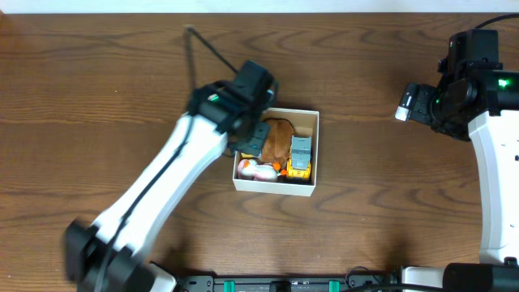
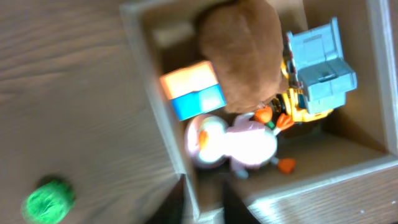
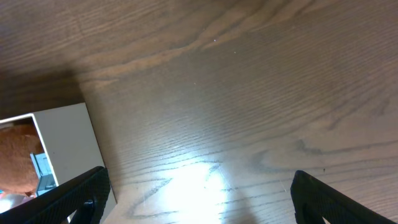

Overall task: Pack container
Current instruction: 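Withdraw the left gripper from the box toward the green toy, then lower the left gripper onto the green round toy and grasp it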

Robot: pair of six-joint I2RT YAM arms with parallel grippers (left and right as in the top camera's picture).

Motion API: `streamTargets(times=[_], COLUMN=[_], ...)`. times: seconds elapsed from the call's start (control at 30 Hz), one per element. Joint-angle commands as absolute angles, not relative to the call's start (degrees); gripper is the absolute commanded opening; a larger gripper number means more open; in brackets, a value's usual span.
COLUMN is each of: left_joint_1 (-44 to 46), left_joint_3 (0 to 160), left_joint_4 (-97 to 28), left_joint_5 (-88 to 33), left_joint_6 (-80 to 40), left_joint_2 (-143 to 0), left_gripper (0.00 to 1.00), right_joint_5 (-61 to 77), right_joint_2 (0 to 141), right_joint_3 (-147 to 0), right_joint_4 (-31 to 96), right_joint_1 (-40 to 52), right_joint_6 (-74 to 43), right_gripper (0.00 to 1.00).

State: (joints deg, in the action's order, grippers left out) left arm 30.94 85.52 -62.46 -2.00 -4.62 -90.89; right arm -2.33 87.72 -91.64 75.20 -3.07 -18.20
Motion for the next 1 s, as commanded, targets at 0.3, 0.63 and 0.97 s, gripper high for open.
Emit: streamTargets(times=[0.3,0.63,0.97], left_joint_1=[5.4,-9.5,-11.0], left_joint_3=[85.2,69.4,58.2], left_joint_4=[-70.1,-60.6,-48.7], left_joint_5=[6.5,-3.1,-3.7], left_joint_6=[-9.2,-11.9,-11.9], left_joint_2=[-78.8,-80.8,-91.1], left_gripper=[0.93,0.98,0.98], right_joint_5=[-2.3,-2.3,-2.3], right_joint_2=[87.8,87.8,87.8], right_joint_3=[-91.4,-91.4,-91.4], right_joint_4=[75.2,75.2,75.3], right_joint_1=[-3.4,-3.4,-3.4], right_joint_6=[-17.1,-17.1,-17.1], right_gripper=[0.95,0.95,0.95])
